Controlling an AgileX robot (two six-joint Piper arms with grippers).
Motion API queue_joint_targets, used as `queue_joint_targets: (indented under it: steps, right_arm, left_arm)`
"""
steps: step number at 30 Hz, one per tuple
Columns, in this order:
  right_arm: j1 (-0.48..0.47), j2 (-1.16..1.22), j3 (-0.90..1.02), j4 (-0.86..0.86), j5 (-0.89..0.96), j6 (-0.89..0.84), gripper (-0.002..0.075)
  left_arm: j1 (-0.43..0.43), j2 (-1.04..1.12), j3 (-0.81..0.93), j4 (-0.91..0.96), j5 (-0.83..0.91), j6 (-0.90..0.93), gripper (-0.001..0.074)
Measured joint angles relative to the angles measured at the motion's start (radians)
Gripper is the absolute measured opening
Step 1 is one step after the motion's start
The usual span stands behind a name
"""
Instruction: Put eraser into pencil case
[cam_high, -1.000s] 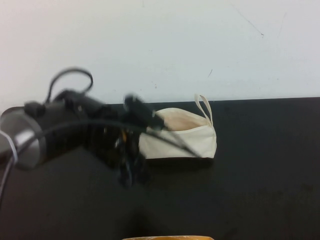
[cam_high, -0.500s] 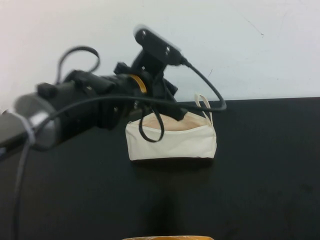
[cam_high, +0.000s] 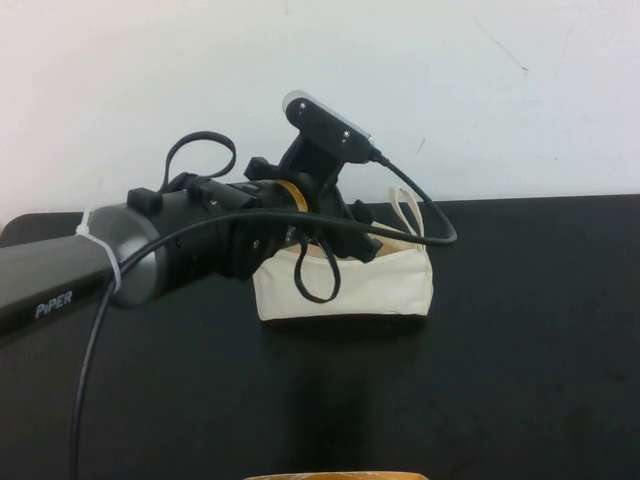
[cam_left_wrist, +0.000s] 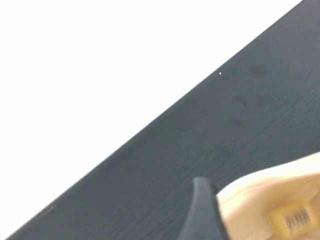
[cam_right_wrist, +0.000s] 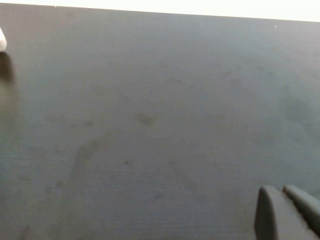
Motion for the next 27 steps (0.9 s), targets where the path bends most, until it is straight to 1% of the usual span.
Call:
queue_joint_targets:
  steps: [2, 4, 9, 11, 15, 21, 27]
  right_arm:
    - [0.000, 0.000, 0.000, 0.000, 0.000, 0.000, -0.0001]
    - [0.000, 0.000, 0.000, 0.000, 0.000, 0.000, -0.0001]
    - [0.000, 0.000, 0.000, 0.000, 0.000, 0.000, -0.0001]
    - [0.000, 0.000, 0.000, 0.000, 0.000, 0.000, -0.0001]
    - [0.000, 0.000, 0.000, 0.000, 0.000, 0.000, -0.0001]
    - [0.000, 0.000, 0.000, 0.000, 0.000, 0.000, -0.0001]
    - [0.000, 0.000, 0.000, 0.000, 0.000, 0.000, -0.0001]
  left_arm:
    - [0.000, -0.014, 0.000, 0.000, 0.002, 0.000, 0.0432]
    - [0.000, -0.045, 0.000, 0.000, 0.018, 0.000, 0.0358]
    - [0.000, -0.175, 0.000, 0.002, 0.069, 0.016, 0.0098]
    - [0.000, -0.238, 0.000, 0.004, 0.087, 0.037, 0.0045]
    - [0.000, -0.385, 0.000, 0.007, 0.125, 0.054, 0.0008]
    - [0.000, -0.602, 0.000, 0.007, 0.134, 0.054, 0.0000]
    - [0.000, -0.765, 0.000, 0.008, 0.135, 0.054, 0.0000]
